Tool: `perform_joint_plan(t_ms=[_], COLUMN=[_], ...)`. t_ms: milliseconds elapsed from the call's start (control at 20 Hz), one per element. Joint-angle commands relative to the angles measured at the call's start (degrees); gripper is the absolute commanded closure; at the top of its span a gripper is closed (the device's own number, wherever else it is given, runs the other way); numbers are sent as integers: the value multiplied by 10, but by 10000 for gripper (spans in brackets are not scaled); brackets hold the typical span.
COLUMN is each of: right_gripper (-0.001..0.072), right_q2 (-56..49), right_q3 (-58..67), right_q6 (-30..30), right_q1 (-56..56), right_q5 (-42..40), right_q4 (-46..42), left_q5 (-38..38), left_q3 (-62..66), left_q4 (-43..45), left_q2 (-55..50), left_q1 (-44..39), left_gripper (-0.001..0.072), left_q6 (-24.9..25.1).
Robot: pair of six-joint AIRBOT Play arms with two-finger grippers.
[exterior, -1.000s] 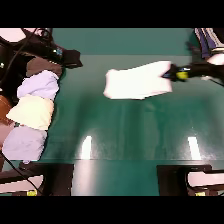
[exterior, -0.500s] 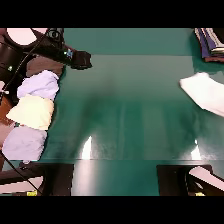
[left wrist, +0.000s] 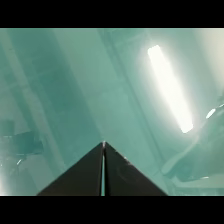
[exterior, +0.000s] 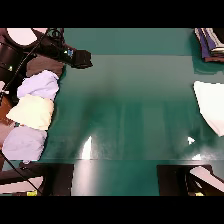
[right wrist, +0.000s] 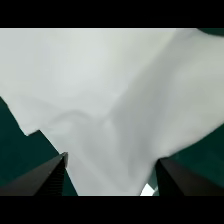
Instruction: Fold the shirts.
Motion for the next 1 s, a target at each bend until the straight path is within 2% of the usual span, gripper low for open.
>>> perform_joint_plan(t_ms=[0,50,250,400,450,550,600,650,950], right_gripper=[84,85,86,88,132,427,601,698,698], right_q2=[1,1,16,45,52,66,72,77,101], right_q3=[66,90,144,143,143,143,143,143,143], right_q6=[45,64,50,50,50,50,50,48,48], right_q1=[1,-2,63,184,229,322,361,399,556], right_q5=[50,64,90,92,92,92,90,87,71], right_q4=[-107,-89,65,92,92,91,85,76,-30], left_q5=[-6,-6,0,1,1,1,1,2,2], left_q3=[0,0,0,0,0,0,0,0,0], left_q4=[1,0,0,-3,-3,-3,-3,-3,-4], left_q2=[0,0,0,0,0,0,0,0,0], left_q1=[0,0,0,0,0,0,0,0,0], left_gripper=[678,678,678,678,678,678,678,678,678], left_q6=[17,17,16,14,14,14,14,14,14])
